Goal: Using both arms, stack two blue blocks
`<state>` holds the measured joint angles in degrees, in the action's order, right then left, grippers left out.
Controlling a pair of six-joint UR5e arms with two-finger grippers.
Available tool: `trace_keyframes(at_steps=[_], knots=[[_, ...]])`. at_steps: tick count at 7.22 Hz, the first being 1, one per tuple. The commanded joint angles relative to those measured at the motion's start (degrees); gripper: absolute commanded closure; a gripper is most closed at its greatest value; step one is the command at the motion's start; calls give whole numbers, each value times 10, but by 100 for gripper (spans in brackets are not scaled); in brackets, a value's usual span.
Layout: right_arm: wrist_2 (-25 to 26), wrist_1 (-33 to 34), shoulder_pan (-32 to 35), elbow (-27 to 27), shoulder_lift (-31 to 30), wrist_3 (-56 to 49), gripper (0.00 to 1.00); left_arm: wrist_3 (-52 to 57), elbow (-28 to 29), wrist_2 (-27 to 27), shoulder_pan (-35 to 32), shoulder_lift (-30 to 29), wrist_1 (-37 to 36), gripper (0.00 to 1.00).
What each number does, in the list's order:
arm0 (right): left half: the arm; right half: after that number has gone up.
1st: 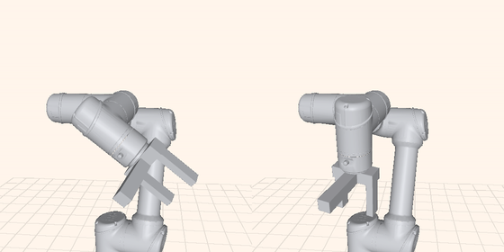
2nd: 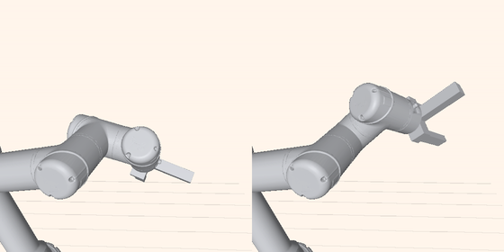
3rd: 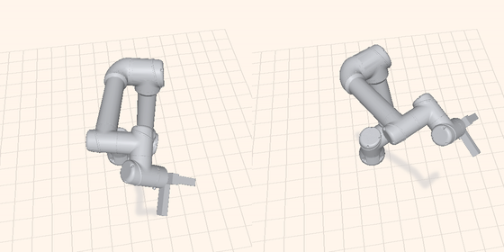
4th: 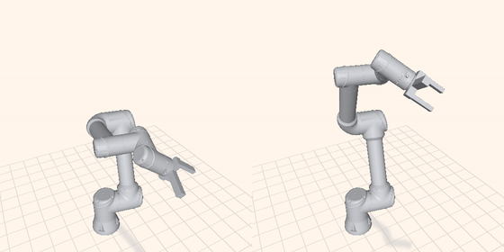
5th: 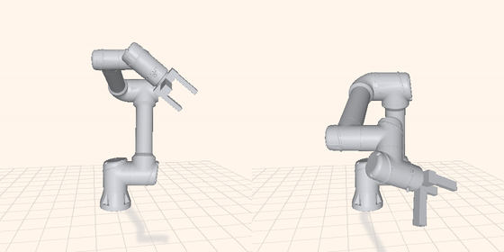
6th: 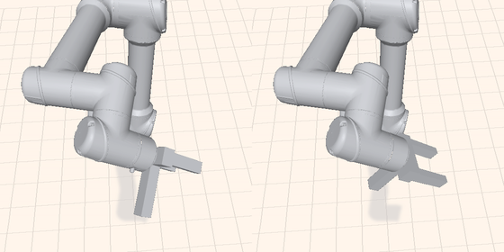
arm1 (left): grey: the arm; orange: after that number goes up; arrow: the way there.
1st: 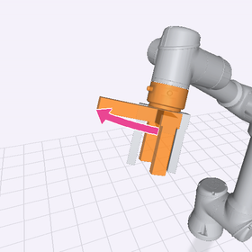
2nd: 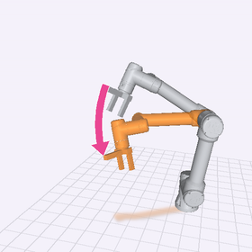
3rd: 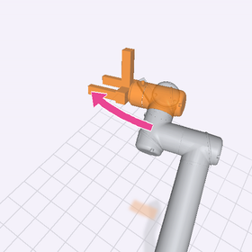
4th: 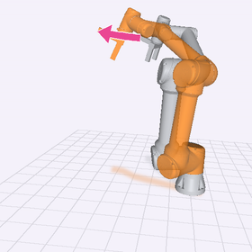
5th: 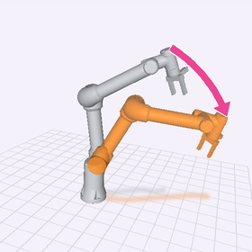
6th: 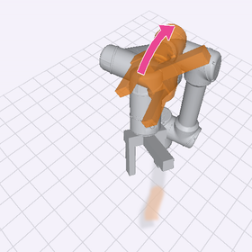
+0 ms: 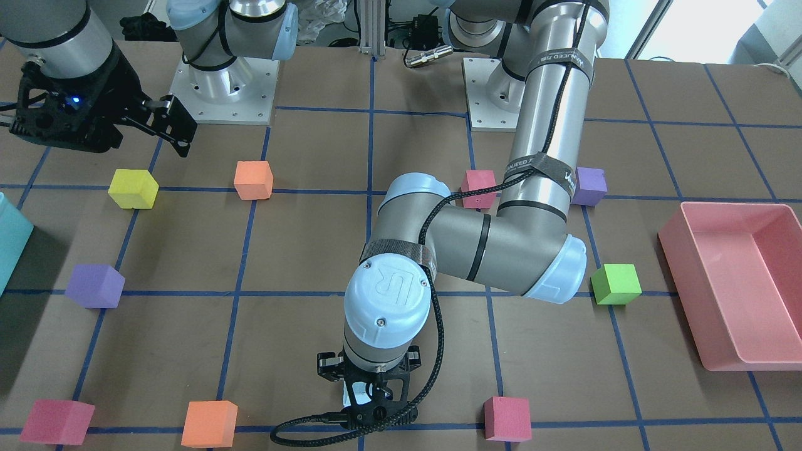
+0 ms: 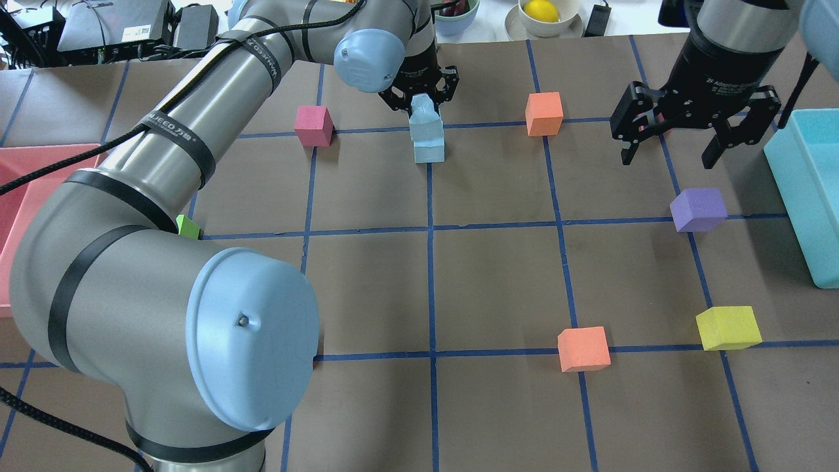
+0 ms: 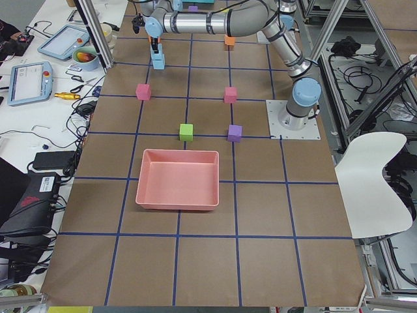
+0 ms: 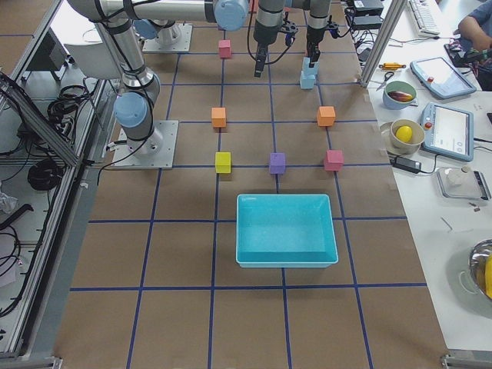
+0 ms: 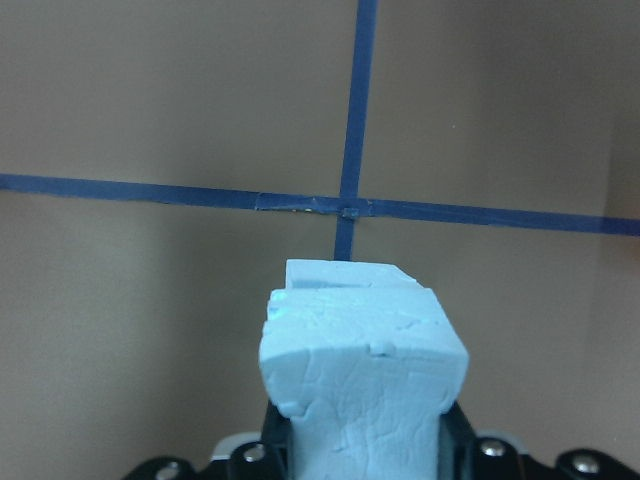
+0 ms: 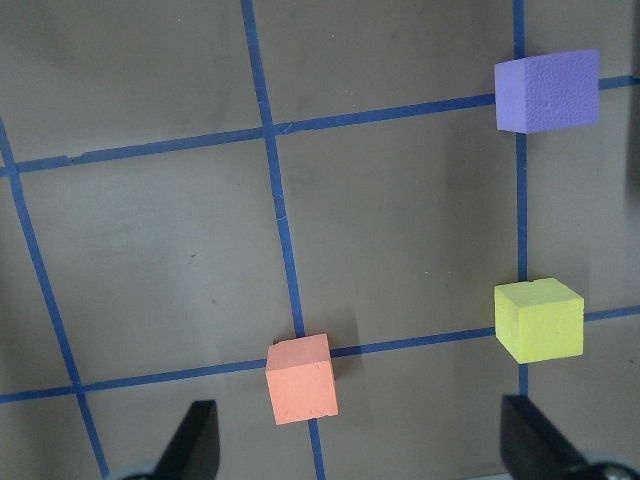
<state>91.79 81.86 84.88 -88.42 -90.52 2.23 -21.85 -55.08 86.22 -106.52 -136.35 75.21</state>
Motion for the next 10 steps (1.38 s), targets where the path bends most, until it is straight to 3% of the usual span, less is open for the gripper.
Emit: trace_keyframes(at_steps=[1,2,3,6,8,10], knots=[[2,-1,3,-4,-10,-4,0,0,8,-1,0,-9,-3,100],[-2,-1,10,-4,-9,-6,0,-2,9,-1,-3,-15,-3,100],[-1,0,22,-5,-9,-7,0,-1,7,1,-6,-18,-1,52],[0,5,22,-5,-6,-9,0,-2,2,-1,-6,-20,1,0],[0,6,22,-5,-5,-9,0,8,9,-2,-2,1,6,0],[-1,7,22,-6,-4,-9,0,62,18,2,28,64,102,0]])
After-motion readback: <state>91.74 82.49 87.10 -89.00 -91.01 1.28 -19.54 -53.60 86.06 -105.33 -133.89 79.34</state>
